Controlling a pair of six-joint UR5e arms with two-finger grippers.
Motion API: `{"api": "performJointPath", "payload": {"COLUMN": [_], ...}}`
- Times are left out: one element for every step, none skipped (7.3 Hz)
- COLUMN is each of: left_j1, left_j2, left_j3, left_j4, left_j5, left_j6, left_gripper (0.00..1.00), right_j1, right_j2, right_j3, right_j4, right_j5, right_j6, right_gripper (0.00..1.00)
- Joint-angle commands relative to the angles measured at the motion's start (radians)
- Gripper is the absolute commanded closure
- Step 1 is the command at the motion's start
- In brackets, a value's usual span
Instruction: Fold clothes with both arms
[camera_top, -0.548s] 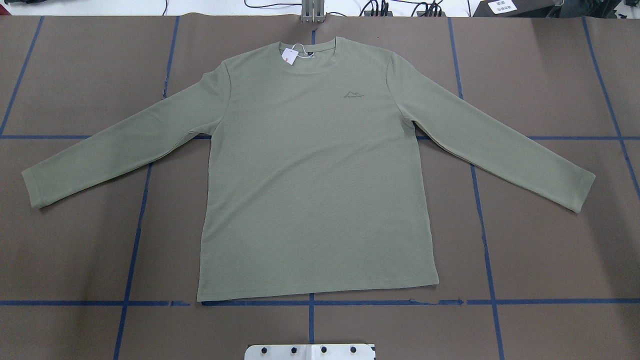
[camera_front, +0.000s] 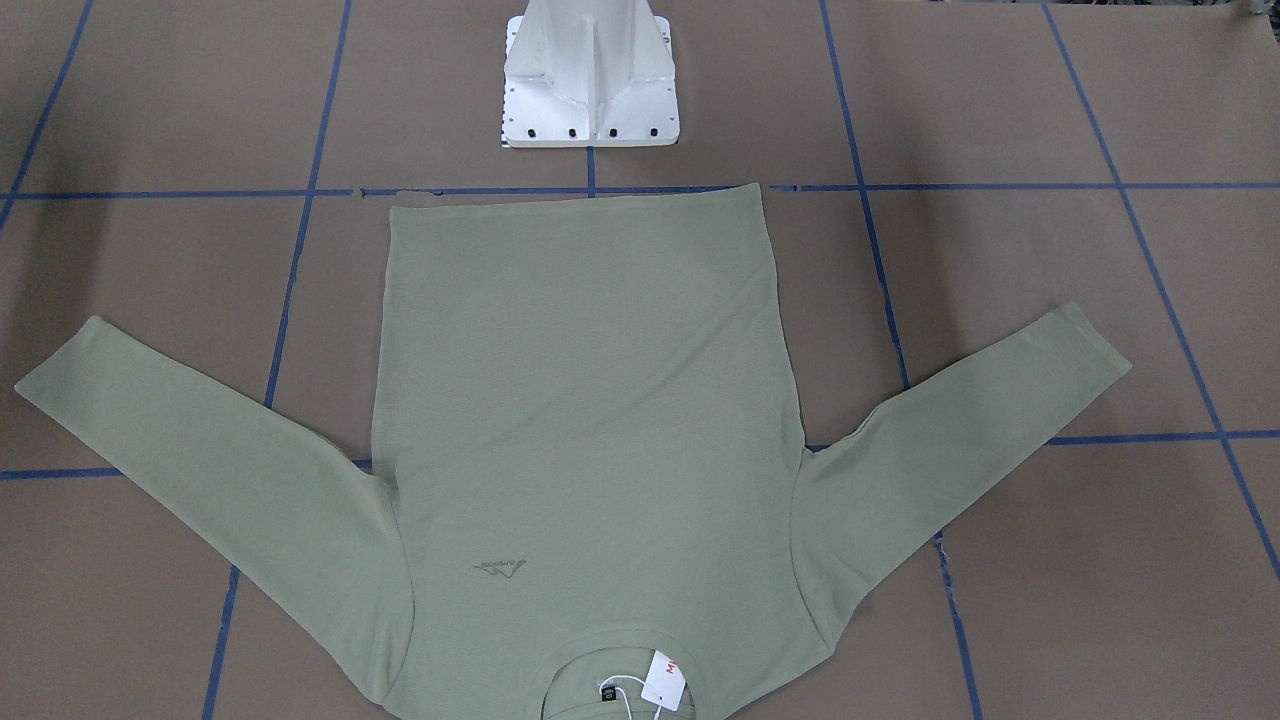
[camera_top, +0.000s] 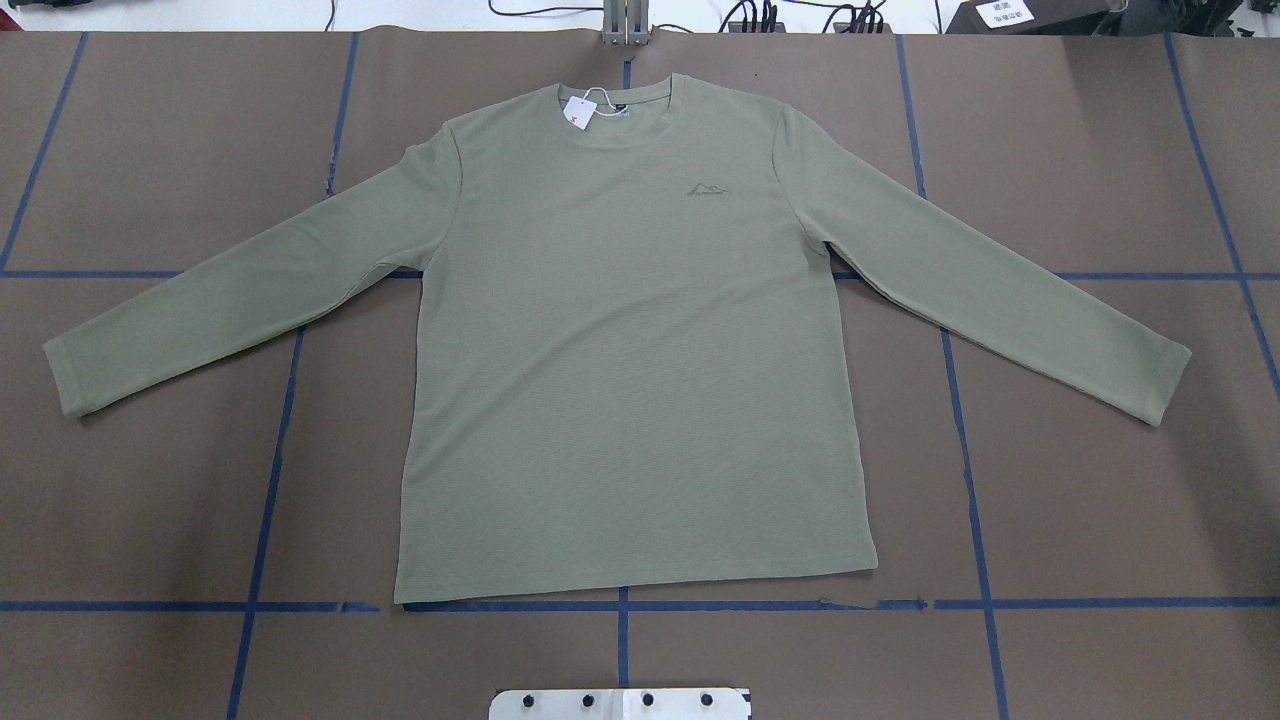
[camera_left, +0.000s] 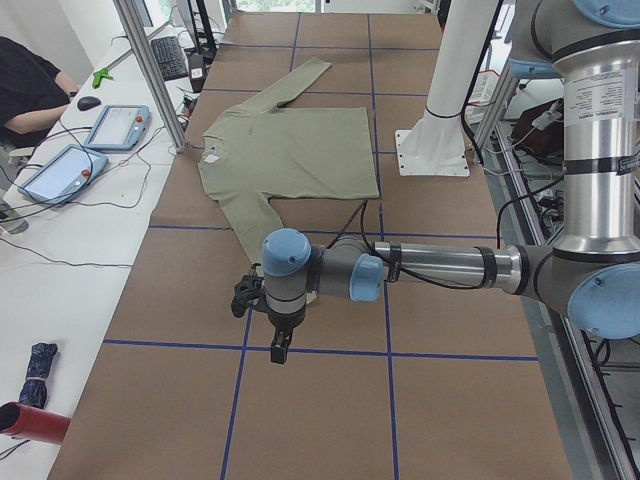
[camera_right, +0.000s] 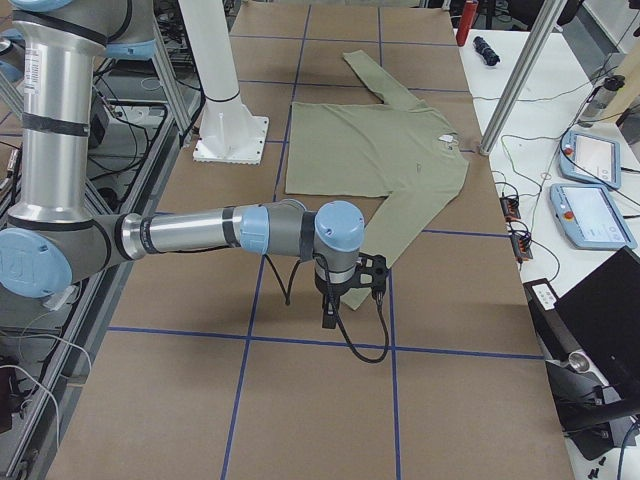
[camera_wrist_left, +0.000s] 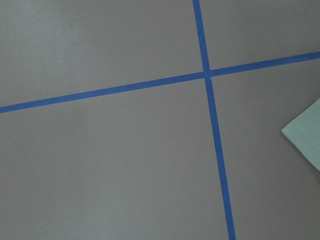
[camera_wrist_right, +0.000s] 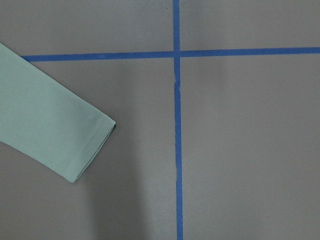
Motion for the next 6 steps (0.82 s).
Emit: {"api": "performJointPath", "payload": {"left_j1": [0.004,0.007,0.008,0.01,0.012,0.012], "left_j2": [-0.055,-0.082,-0.075,-0.078,-0.086,-0.087], "left_j3": [0.003,-0.001,0.0,0.005,0.01,0.019], "left_j4": [-0.009,-0.059,-0.12,-0.132,-0.153,-0.19], "left_j5": [-0.069,-0.079,-0.099,-0.135,-0.136,-0.133], "left_j6": [0.0,0.001,0.001,0.004,0.009,-0.008], "left_gripper": [0.0,0.0,0.0,0.0,0.0,0.0], "right_j1": [-0.004,-0.004,-0.042,-0.077,-0.131,-0.156], "right_j2": [0.043,0.048,0.055,0.046,0.046,0.046], "right_j3": [0.006,-0.006,-0.065,-0.101,-0.119,-0.125], "right_j4": [0.073,0.084,0.152,0.253,0.304,0.36], "right_j5": [0.014,0.068,0.077,0.075,0.066,0.063], "right_j6": [0.002,0.001,-0.001,-0.001,0.0,0.011], "right_gripper": [0.0,0.0,0.0,0.0,0.0,0.0]}}
